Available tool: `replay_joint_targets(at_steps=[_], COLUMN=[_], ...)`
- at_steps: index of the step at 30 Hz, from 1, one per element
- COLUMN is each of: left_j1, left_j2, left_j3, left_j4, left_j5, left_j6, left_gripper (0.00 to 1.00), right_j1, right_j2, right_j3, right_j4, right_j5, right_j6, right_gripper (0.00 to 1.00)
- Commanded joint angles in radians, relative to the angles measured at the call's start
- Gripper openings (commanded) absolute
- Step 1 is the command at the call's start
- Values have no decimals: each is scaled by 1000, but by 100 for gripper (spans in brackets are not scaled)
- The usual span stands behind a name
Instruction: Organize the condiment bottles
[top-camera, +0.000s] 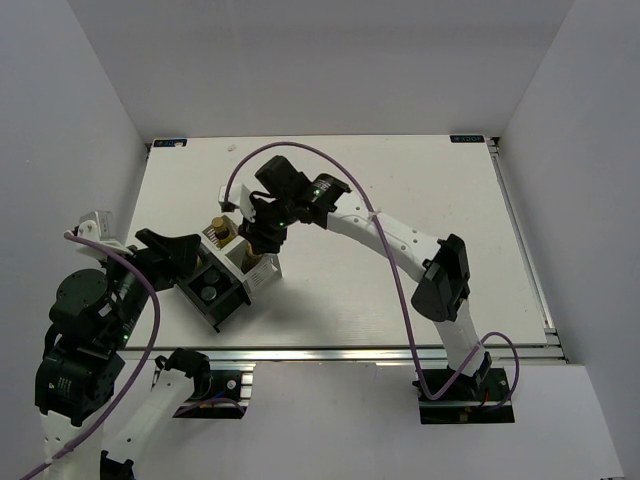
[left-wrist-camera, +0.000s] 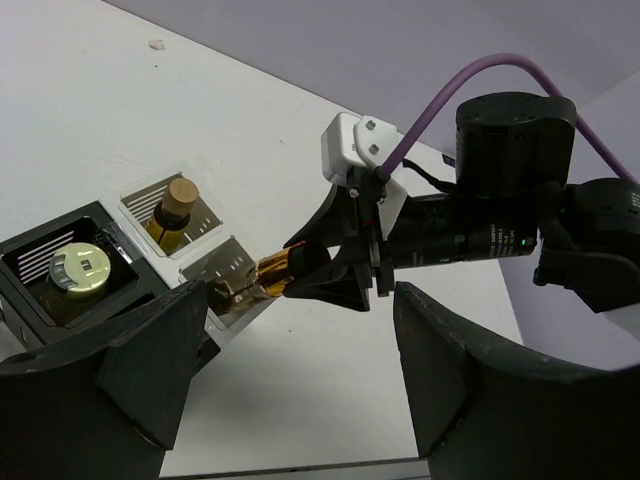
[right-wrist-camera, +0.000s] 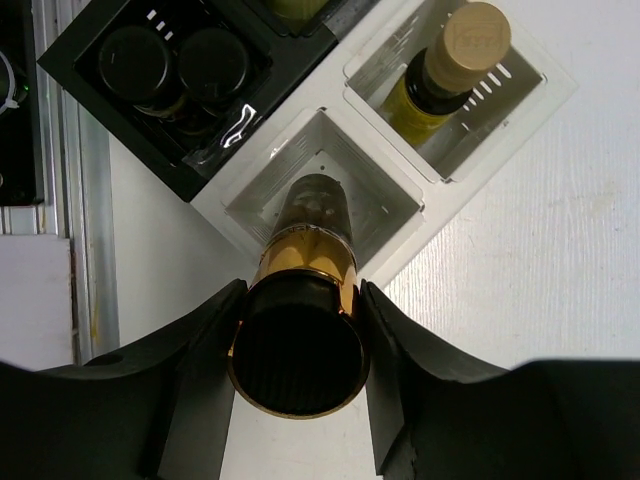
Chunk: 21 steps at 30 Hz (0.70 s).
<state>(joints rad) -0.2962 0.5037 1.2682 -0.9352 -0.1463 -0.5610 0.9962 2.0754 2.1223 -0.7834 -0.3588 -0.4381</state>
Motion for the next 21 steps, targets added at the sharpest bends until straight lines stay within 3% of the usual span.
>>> replay_joint_targets(at_steps=[1,3,8,11,18,21], left_j1=[3,3,3,2,2,2], left_j2=[7,3,-5,-1,2,2], left_j3=[-1,-1,-10,-13,-24,-32], left_j4=[-4,-7,-1,6,19,32], left_j5=[11,10,16,27,42,53], left_j6=[-13,-19,-33,-34,-40,-45], left_gripper=[85,85,85,85,85,85], right_j1=[22,25,33,33,35,33], right_j2=[5,11,23,28,0,-35], right_j3=[22,27,19,18,44,54], right_j4=[49,46,49,56,56,58], right_j5=[1,6,9,12,9,-2], right_j6=[-17,-21,-24,-13,-5,10], right_gripper=[0,0,43,55,76,79])
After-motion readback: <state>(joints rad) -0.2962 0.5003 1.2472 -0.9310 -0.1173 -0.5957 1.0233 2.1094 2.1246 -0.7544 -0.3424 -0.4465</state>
